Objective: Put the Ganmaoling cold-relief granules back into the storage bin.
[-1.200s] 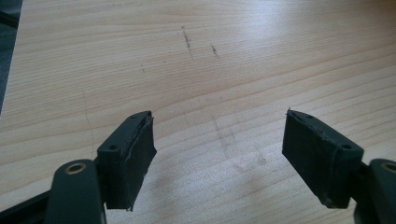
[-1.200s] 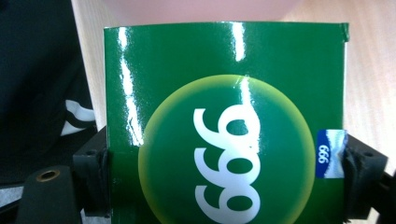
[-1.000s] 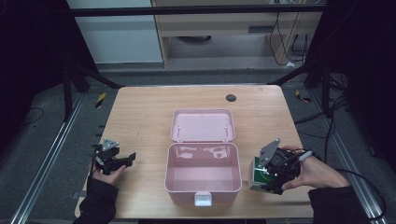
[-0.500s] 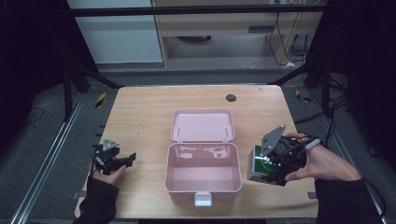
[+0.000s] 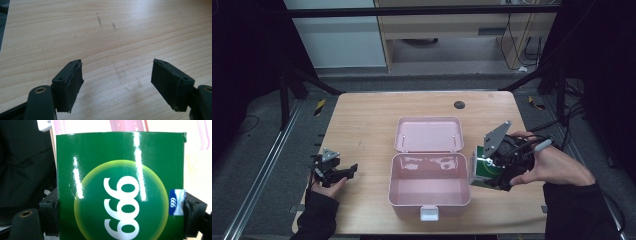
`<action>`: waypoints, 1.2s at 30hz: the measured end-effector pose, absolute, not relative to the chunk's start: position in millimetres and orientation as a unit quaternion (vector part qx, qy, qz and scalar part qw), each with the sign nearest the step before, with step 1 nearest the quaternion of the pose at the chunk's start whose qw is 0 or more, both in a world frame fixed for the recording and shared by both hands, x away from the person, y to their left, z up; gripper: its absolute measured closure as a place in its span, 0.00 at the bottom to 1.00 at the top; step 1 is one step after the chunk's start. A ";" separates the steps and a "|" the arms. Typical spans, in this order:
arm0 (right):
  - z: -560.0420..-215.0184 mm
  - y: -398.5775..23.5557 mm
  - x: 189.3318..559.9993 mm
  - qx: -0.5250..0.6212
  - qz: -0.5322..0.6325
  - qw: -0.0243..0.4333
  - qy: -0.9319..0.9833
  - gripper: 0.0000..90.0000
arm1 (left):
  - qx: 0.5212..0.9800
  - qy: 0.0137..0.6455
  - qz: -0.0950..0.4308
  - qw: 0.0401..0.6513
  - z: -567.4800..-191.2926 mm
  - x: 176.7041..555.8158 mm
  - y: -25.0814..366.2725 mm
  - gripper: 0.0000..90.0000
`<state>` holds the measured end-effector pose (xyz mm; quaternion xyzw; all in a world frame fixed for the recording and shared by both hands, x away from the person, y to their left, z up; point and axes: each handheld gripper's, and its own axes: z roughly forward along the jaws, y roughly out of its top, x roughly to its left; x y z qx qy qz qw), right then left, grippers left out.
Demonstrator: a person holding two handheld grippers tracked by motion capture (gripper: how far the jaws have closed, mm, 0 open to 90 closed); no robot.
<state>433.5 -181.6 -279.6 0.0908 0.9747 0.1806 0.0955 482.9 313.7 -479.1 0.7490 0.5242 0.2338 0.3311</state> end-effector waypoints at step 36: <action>-291.5 -108.6 457.9 0.045 0.191 0.078 0.977 0.18 | 0.749 0.524 0.236 0.329 -478.7 483.3 314.2 0.27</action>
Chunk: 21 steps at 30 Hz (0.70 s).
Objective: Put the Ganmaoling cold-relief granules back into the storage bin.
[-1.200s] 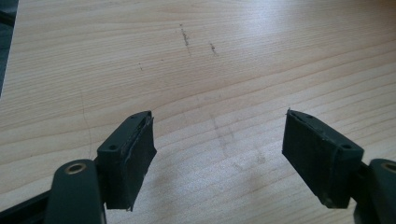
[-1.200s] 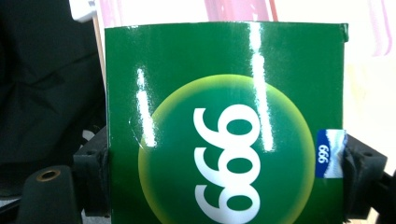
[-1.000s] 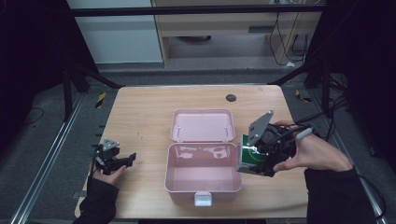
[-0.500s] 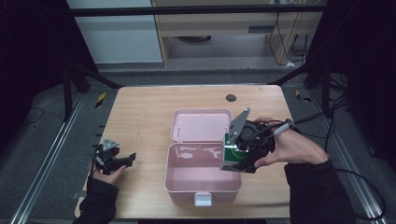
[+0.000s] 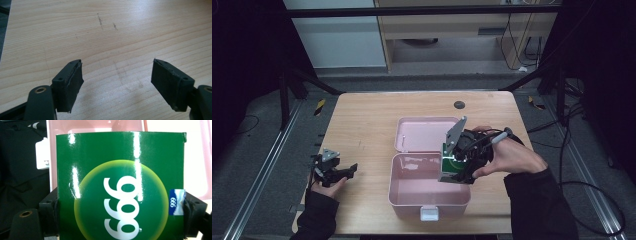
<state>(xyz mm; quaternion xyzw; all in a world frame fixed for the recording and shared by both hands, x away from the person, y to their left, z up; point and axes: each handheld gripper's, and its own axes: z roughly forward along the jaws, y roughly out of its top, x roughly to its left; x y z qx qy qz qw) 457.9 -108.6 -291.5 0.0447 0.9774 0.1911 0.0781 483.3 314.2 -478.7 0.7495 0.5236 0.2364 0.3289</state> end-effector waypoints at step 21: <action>-324.9 -93.1 462.5 0.020 0.170 0.072 0.983 0.18 | 0.747 0.525 0.238 0.331 -478.1 483.1 315.5 0.27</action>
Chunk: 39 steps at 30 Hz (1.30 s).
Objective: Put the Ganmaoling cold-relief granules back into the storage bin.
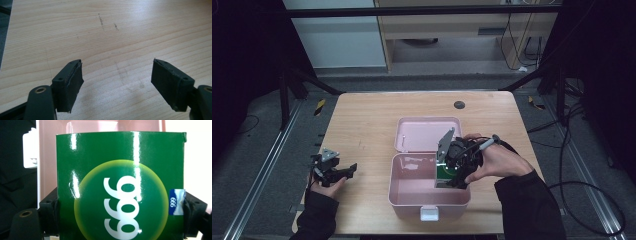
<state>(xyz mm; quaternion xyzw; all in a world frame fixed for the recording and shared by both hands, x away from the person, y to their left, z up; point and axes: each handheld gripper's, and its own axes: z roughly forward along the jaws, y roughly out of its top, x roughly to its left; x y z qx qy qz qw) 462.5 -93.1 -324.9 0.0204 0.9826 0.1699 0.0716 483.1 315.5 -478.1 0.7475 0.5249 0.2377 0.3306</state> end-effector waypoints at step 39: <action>-394.0 -92.3 470.3 0.016 0.149 0.035 0.988 0.16 | 0.749 0.524 0.238 0.328 -478.5 483.5 315.6 0.27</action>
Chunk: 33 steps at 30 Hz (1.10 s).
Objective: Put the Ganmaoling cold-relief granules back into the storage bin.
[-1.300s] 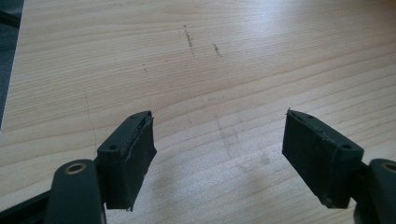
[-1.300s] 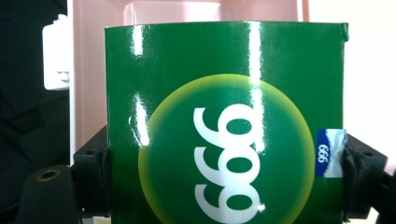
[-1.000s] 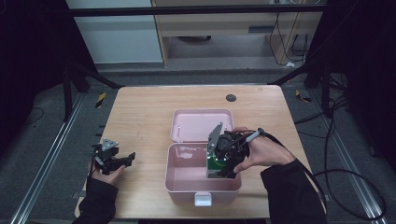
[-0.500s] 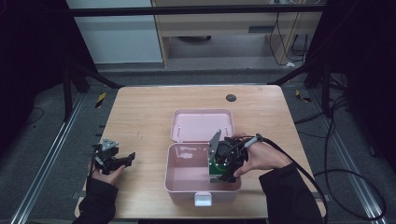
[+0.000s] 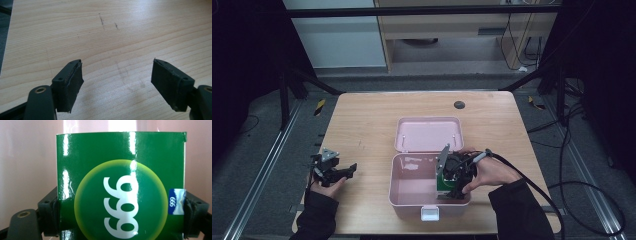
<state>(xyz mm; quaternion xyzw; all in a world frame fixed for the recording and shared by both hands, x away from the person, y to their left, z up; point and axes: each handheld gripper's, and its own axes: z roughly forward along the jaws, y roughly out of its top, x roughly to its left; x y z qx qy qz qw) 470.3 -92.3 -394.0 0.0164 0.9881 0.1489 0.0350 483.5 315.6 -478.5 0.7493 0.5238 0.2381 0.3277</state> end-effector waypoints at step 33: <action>-335.1 -140.4 463.1 0.122 0.292 0.126 0.940 0.15 | 0.750 0.523 0.237 0.329 -478.3 483.2 315.6 0.28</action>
